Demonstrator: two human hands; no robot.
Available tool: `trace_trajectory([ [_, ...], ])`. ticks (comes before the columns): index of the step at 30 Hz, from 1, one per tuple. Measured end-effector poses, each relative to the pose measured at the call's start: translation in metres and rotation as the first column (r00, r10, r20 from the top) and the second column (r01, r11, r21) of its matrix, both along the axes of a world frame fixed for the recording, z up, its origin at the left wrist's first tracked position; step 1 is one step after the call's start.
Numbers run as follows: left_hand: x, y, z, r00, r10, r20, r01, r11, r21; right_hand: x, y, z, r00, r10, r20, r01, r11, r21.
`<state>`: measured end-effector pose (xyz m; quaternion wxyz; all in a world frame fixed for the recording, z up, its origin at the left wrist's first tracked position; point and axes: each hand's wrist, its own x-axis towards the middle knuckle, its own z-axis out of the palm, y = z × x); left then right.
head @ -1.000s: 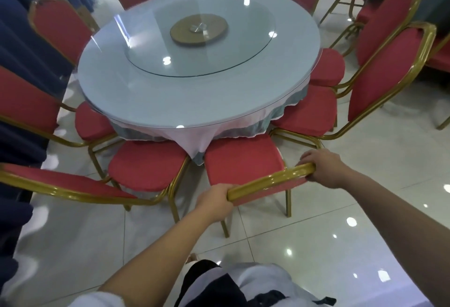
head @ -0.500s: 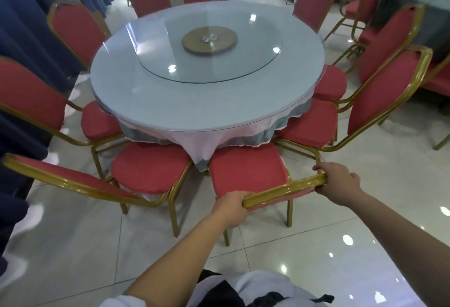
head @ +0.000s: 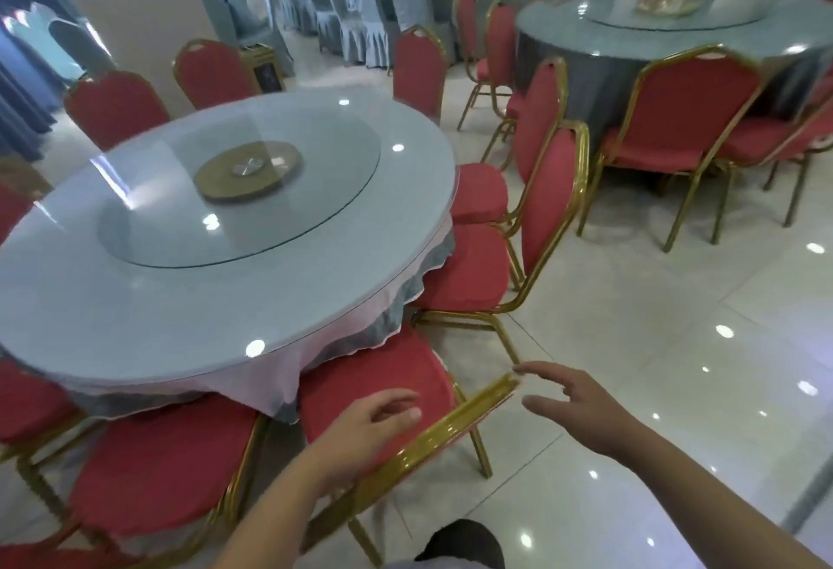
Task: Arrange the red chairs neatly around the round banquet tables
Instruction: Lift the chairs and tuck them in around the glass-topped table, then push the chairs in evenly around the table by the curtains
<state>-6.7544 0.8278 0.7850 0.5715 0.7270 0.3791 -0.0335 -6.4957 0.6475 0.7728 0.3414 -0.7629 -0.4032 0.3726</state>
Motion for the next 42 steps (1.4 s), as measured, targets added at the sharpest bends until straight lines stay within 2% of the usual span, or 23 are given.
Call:
trace_trajectory([
  [4,0.098,0.002,0.012,0.994,-0.008,0.108,0.0,0.997,0.074,0.05,-0.009,0.007,0.988,-0.147,-0.041,0.149,0.988,0.042],
  [11,0.256,0.031,-0.013,0.985,-0.045,0.168,0.047,0.999,-0.012,0.168,0.017,0.014,0.973,-0.228,-0.04,0.23,0.971,0.064],
  [14,0.326,0.056,-0.021,0.983,0.018,0.184,-0.014,1.0,-0.025,0.241,0.045,0.02,0.97,-0.243,-0.016,0.243,0.969,0.045],
  [20,0.459,0.108,-0.01,0.958,0.177,0.224,-0.166,0.984,-0.068,0.38,0.092,0.03,0.963,-0.263,-0.061,0.261,0.965,-0.037],
  [25,0.563,0.134,0.009,0.955,0.217,0.203,-0.219,0.976,-0.013,0.475,0.116,0.028,0.948,-0.296,-0.116,0.296,0.955,-0.022],
  [30,0.66,0.172,0.026,0.967,0.186,0.176,-0.204,0.975,0.088,0.581,0.155,0.016,0.952,-0.257,-0.165,0.258,0.966,-0.011],
  [38,0.821,0.235,0.019,0.935,0.346,0.076,-0.354,0.915,0.192,0.792,0.241,-0.001,0.969,-0.123,-0.216,0.132,0.991,0.025],
  [42,0.886,0.264,0.029,0.901,0.431,0.047,-0.43,0.873,0.228,0.886,0.303,0.008,0.989,0.02,-0.15,-0.016,1.0,0.024],
])
